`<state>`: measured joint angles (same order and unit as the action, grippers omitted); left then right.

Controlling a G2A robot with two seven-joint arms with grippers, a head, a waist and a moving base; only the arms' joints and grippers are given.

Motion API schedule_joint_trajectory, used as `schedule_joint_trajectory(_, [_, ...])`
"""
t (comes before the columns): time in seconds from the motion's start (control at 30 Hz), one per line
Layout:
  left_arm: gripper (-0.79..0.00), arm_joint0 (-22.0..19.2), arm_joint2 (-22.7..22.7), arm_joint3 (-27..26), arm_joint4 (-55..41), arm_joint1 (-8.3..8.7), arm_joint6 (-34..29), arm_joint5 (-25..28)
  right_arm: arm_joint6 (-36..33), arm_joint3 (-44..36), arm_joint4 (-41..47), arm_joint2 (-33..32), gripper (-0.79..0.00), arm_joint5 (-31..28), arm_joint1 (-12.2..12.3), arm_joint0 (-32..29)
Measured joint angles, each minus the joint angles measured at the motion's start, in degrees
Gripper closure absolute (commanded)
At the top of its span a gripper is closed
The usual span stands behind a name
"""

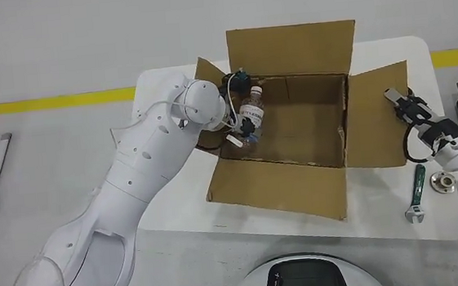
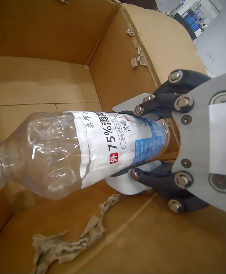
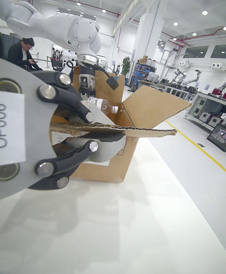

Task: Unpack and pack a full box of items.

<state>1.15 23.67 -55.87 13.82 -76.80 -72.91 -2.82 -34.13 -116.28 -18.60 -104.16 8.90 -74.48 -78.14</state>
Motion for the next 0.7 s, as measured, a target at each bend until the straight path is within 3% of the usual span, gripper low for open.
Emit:
schedule_joint_trajectory(0.2, [-0.785, -0.62, 1.41, 0.94, -0.57, -0.38, -0.06, 1.03, 0.31, 0.25, -0.34, 0.61, 0.000, 0.12, 0.36, 0.52])
schedule_joint_trajectory(0.37, [-0.785, -1.91, 4.51, -0.45, -1.53, 0.35, -0.31, 1.97, 0.59, 1.75, -1.85, 0.96, 0.000, -0.54, 0.74, 1.27])
schedule_joint_trajectory(0.53, [-0.785, -3.63, 10.09, -5.56, -1.42, 2.48, -1.04, 2.92, 0.53, 3.37, -3.00, 1.12, 0.000, -1.06, 1.14, 2.07])
schedule_joint_trajectory(0.7, [-0.785, -3.67, 15.86, -13.27, 5.18, 5.73, -1.92, 2.99, 0.78, 4.26, -3.04, 1.46, 0.000, -1.32, 1.44, 2.51])
